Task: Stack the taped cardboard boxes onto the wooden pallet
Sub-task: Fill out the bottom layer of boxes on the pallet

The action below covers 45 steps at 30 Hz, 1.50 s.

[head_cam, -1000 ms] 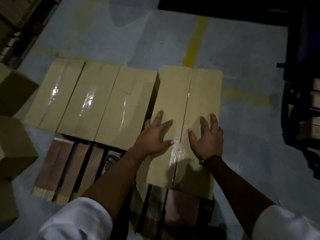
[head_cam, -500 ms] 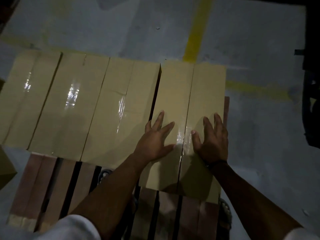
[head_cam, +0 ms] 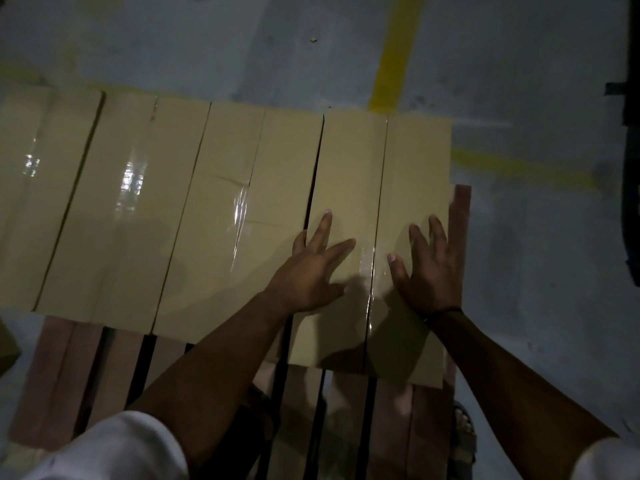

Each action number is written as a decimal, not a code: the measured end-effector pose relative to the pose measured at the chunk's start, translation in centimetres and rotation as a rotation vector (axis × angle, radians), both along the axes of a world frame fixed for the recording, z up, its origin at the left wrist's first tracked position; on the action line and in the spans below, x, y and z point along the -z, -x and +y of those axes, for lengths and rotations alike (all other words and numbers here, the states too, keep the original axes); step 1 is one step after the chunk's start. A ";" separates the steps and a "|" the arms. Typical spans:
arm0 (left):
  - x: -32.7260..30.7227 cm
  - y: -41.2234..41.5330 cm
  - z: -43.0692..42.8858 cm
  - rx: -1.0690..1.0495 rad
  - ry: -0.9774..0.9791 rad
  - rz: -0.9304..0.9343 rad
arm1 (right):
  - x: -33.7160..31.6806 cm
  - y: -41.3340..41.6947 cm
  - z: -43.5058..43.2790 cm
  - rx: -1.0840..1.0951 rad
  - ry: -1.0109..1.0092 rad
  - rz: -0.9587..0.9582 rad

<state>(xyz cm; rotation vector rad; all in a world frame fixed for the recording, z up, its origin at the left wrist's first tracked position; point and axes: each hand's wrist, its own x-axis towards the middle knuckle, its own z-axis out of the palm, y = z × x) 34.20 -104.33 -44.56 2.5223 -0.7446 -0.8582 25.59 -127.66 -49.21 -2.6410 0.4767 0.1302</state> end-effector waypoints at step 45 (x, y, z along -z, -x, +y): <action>-0.6 10.8 4.5 -0.305 -0.249 0.015 | -2.9 7.7 3.8 -0.017 -0.083 0.235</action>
